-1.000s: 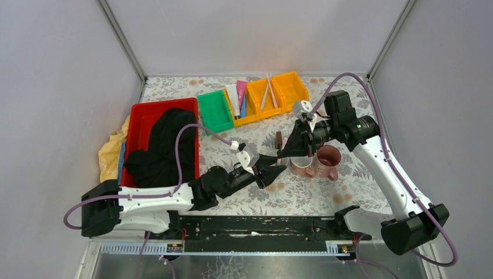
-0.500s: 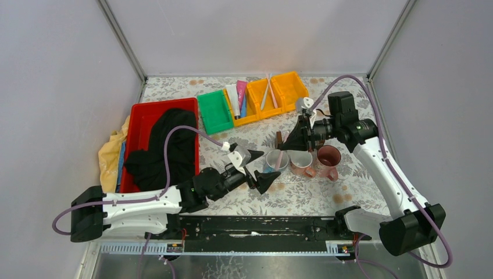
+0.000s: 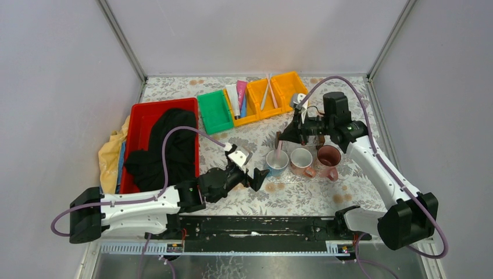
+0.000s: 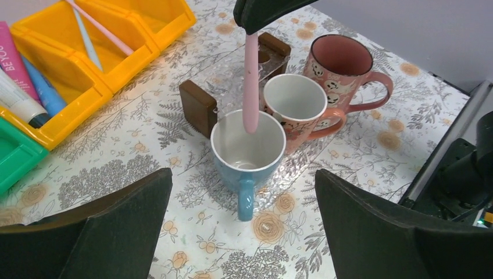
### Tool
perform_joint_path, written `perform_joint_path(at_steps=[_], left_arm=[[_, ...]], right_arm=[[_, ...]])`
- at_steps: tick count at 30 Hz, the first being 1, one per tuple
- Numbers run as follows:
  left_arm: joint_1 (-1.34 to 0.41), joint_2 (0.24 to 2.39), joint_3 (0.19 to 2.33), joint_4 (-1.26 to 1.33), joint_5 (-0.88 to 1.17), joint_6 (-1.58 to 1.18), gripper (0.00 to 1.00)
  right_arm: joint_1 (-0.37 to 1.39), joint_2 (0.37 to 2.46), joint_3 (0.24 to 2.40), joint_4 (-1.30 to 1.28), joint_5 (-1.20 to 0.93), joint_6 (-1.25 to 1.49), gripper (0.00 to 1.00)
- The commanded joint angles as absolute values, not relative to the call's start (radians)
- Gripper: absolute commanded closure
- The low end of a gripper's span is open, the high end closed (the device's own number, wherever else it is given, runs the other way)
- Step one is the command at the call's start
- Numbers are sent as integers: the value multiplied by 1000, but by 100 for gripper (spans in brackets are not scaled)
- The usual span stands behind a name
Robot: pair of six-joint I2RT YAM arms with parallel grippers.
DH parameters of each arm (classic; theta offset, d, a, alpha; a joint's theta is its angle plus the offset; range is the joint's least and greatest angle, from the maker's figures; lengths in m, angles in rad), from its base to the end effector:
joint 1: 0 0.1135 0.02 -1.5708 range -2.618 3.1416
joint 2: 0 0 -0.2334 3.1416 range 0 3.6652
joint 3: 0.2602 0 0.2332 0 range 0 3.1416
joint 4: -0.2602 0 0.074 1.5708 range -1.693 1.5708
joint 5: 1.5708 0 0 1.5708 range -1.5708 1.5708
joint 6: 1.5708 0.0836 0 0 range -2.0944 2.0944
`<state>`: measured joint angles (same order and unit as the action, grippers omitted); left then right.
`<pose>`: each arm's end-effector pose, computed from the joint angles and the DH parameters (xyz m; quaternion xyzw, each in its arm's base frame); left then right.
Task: Prepare toiletry sets of a toothbrush and toothpaste on the tray
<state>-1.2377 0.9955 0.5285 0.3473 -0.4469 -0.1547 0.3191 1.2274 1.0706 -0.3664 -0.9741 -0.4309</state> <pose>0.1223 -0.2429 0.2436 0.2500 0.7009 -0.2878 0.6028 0.2424 0.1529 0.2969 -0.4981 0.6263 0.3799 0.4640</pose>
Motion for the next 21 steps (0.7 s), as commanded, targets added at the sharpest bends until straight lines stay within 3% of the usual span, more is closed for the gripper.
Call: perform_joint_path(at_steps=[1, 21], left_arm=[[-1226, 1008, 510, 375, -493, -169, 0], [-1198, 962, 447, 433, -488, -221, 0]], right_arm=[[344, 1240, 1049, -272, -892, -403, 99], [393, 1332, 931, -187, -813, -397, 90]])
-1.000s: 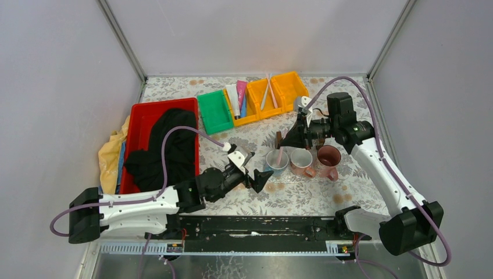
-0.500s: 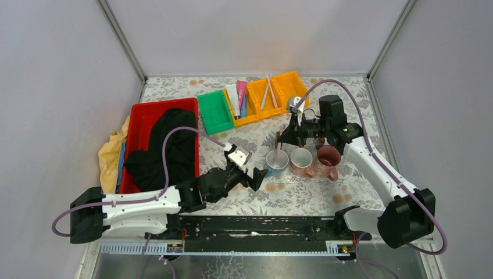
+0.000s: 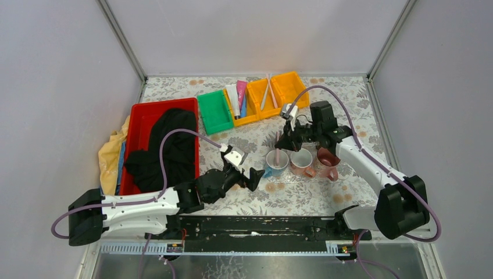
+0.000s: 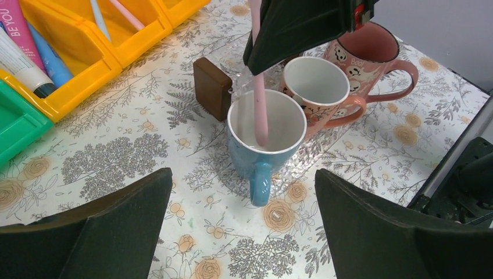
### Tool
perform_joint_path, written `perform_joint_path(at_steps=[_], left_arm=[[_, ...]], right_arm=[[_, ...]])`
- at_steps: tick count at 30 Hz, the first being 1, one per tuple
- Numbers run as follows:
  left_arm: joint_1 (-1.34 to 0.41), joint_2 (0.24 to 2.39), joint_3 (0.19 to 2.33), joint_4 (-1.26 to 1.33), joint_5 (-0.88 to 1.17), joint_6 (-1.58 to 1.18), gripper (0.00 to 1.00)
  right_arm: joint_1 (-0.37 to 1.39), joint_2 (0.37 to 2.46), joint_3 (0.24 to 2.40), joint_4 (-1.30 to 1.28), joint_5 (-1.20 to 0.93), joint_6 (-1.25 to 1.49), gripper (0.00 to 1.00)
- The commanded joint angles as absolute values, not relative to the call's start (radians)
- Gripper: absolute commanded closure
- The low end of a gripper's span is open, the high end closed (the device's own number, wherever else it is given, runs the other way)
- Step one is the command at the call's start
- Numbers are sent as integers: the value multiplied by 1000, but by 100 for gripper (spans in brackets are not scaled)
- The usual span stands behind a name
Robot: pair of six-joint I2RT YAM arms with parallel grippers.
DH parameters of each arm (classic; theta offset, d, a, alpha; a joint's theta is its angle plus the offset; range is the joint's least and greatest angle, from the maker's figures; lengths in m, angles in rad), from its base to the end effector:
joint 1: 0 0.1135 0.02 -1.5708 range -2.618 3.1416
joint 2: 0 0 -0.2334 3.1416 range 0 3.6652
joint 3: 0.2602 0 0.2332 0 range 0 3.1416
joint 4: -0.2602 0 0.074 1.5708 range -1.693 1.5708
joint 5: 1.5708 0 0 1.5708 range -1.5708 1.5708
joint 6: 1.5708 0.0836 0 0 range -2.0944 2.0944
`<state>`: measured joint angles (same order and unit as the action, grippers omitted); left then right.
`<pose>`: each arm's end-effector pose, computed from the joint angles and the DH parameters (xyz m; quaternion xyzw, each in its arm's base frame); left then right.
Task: Prepare toiletry sets of a toothbrush and toothpaste on the tray
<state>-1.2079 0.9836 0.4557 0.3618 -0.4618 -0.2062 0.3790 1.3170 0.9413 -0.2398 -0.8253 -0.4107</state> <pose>0.1280 -0.2321 0.2215 0.2271 0.7228 -0.2757 0.5916 0.2558 0.1680 0.2371 -0.4831 0.6800 0.3494 0.4267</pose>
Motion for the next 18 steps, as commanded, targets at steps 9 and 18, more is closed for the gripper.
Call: perform_joint_path(at_steps=[9, 18], left_arm=[[-1186, 968, 452, 437, -477, -222, 0], [-1168, 974, 459, 462, -444, -240, 0]], right_arm=[[397, 1317, 906, -180, -818, -398, 78], [395, 1237, 881, -176, -842, -398, 51]])
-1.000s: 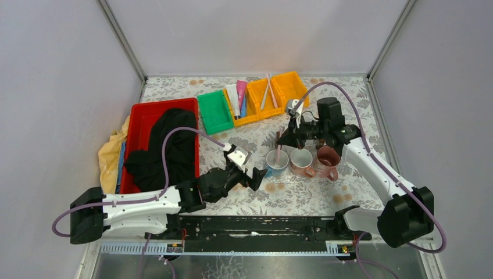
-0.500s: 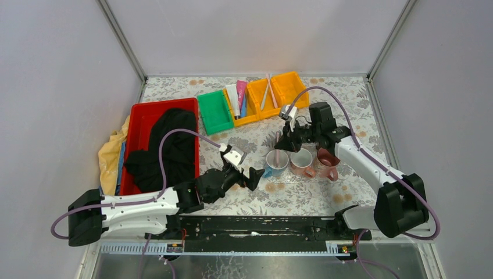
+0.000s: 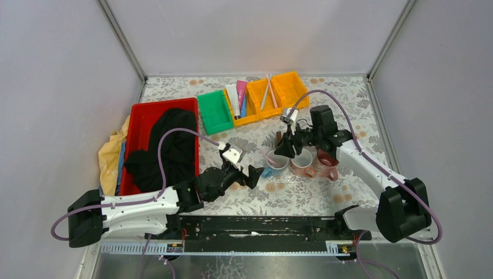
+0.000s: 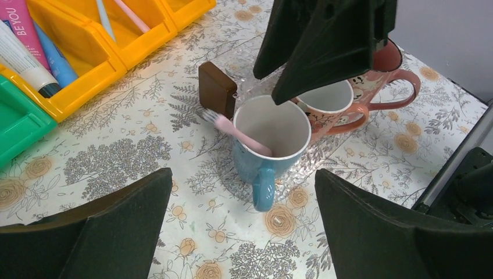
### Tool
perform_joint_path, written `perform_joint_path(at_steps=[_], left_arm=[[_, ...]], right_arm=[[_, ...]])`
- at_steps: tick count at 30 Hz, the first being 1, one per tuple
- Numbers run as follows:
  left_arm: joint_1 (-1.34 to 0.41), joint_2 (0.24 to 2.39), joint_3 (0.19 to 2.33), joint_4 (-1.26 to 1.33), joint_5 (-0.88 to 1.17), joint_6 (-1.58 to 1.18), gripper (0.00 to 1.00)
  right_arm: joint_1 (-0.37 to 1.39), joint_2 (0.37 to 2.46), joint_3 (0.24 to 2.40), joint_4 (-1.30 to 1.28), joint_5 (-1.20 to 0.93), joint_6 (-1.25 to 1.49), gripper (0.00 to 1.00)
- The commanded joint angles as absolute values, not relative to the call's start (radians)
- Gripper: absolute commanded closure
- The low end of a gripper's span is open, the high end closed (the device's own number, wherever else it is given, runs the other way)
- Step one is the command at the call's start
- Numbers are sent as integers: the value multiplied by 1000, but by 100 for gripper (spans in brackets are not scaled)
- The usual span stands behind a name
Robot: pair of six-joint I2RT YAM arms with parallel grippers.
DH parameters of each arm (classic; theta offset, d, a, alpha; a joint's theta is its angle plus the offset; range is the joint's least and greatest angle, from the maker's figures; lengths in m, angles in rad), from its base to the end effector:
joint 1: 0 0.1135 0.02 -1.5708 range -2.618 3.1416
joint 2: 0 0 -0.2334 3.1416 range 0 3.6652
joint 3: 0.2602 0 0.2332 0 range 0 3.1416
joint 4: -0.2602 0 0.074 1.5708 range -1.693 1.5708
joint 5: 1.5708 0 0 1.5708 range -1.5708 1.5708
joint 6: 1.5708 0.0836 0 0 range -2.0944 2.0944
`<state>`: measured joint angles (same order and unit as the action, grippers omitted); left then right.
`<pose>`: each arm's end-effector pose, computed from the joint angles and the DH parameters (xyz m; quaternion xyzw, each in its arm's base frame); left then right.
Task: Prepare toiletry sets of a toothbrush and toothpaste on the tray
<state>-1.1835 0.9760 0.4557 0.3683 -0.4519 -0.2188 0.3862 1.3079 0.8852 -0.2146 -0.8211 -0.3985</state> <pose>0.1328 -0.2289 0.2243 0.2137 0.7228 -0.2796 0.5947 0.2500 0.1677 0.2232 -0.4790 0.6879 0.3539 0.4148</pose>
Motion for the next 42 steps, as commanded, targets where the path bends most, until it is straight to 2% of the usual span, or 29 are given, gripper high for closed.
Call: perform_joint_path(at_steps=[1, 5, 9, 22, 42], left_arm=[[-1165, 974, 459, 465, -439, -244, 0], [-1149, 971, 456, 478, -409, -266, 0], [-1123, 971, 456, 494, -362, -298, 0], [-924, 1031, 567, 467, -108, -373, 0], [-637, 1451, 1053, 191, 176, -378, 0]], right_arm=[[395, 1225, 878, -179, -848, -400, 48], [356, 1186, 879, -202, -923, -407, 40], [275, 1155, 878, -208, -1025, -399, 38], [3, 1051, 872, -259, -1067, -378, 32], [-20, 1023, 850, -309, -941, -501, 32]])
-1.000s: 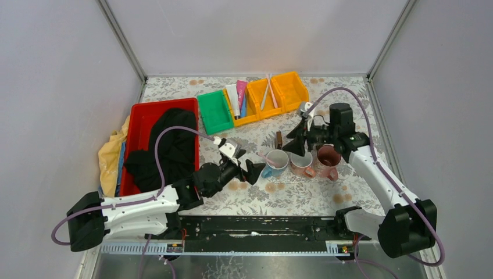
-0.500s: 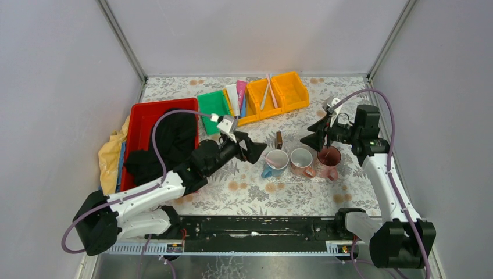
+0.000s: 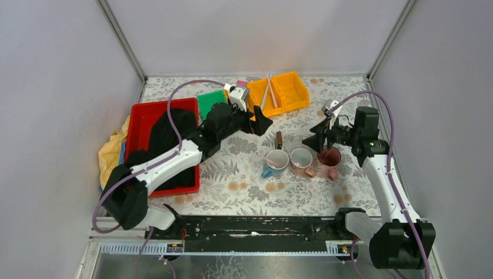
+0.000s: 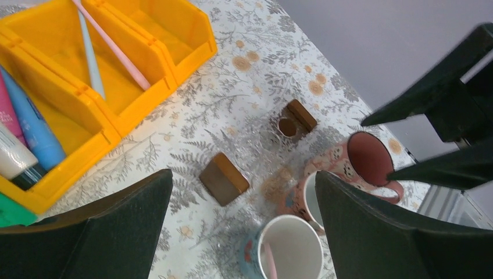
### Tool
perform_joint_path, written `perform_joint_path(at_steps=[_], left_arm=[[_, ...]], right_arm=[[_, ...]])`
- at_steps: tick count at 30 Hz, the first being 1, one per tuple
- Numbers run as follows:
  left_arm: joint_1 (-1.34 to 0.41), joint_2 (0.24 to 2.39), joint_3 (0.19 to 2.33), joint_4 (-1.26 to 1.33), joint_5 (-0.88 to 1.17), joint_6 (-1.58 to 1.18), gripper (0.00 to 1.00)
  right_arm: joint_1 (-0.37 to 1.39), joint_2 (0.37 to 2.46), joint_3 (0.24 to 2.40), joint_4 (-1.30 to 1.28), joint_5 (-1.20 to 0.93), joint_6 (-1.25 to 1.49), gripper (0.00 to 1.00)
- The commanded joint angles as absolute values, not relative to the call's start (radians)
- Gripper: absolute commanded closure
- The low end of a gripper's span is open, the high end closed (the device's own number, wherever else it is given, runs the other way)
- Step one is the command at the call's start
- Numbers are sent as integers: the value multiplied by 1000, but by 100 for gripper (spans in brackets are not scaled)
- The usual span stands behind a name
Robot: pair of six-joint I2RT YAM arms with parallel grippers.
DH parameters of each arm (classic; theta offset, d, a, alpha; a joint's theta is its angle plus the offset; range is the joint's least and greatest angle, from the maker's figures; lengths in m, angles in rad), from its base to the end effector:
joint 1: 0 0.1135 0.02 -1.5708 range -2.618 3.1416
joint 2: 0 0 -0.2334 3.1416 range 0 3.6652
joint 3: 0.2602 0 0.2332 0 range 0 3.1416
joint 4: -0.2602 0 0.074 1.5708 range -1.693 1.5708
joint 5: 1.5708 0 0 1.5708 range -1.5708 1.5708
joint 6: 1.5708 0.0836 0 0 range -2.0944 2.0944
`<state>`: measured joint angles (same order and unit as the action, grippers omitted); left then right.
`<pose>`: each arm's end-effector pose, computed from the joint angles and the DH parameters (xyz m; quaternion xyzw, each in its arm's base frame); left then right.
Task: Prepare toiletry sets of a toothbrush and toothpaste on the tray
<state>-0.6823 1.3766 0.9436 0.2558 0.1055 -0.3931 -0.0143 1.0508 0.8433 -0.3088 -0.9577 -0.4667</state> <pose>0.2734 -0.2334 0.2747 0.1438 0.7530 -0.3630 0.5297 0.2440 0.0649 0.2681 -0.3979 0.6955 0.2804 0.5286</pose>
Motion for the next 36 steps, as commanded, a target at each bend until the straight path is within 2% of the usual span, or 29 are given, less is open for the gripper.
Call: perform_joint_path(at_steps=[1, 17, 24, 27, 32, 36], left_arm=[[-624, 1480, 1082, 183, 188, -376, 0], [-497, 1930, 1525, 152, 254, -354, 4], [-457, 2157, 1802, 54, 243, -325, 15], [-440, 2239, 1902, 26, 245, -336, 32], [-432, 2357, 2057, -35, 243, -344, 49], [-433, 2429, 2117, -60, 196, -337, 51]], right_arm=[[-21, 1022, 850, -311, -938, -504, 32], [-21, 1010, 856, -332, -912, -537, 32], [-23, 1002, 856, -333, -907, -541, 32], [-22, 1001, 856, -336, -907, -545, 32], [-23, 1000, 859, -340, -907, -551, 32], [-23, 1004, 860, -345, -905, -555, 31]])
